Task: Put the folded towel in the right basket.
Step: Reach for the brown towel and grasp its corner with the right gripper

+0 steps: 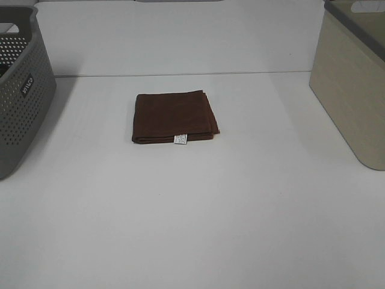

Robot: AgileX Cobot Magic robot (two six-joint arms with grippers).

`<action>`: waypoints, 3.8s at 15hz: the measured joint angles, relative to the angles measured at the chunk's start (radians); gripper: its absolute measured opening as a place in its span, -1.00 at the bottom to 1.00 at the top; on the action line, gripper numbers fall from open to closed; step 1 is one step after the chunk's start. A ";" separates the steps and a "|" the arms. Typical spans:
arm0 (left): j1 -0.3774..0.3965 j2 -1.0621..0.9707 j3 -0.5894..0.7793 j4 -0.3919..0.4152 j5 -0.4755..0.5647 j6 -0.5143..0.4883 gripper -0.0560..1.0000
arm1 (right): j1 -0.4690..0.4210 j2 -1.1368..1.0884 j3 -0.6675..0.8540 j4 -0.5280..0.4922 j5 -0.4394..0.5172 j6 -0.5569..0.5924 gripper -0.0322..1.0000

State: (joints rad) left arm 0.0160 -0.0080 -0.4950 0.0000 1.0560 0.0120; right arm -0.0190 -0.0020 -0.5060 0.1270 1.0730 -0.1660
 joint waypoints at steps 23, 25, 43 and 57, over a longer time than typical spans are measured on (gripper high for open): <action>0.000 0.000 0.000 0.000 0.000 0.000 0.95 | 0.000 0.000 0.000 0.000 0.000 0.000 0.50; 0.000 0.000 0.000 0.000 0.000 0.000 0.95 | 0.000 0.000 0.000 0.000 0.000 0.000 0.50; 0.000 0.000 0.000 0.000 0.000 0.000 0.95 | 0.000 1.111 -0.612 0.056 -0.265 -0.001 0.50; 0.000 0.000 0.000 0.000 0.000 0.000 0.95 | 0.245 2.003 -1.425 0.170 -0.036 -0.040 0.50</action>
State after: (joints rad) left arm 0.0160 -0.0080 -0.4950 0.0000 1.0560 0.0120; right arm 0.2260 2.0010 -1.9310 0.2970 1.0370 -0.2060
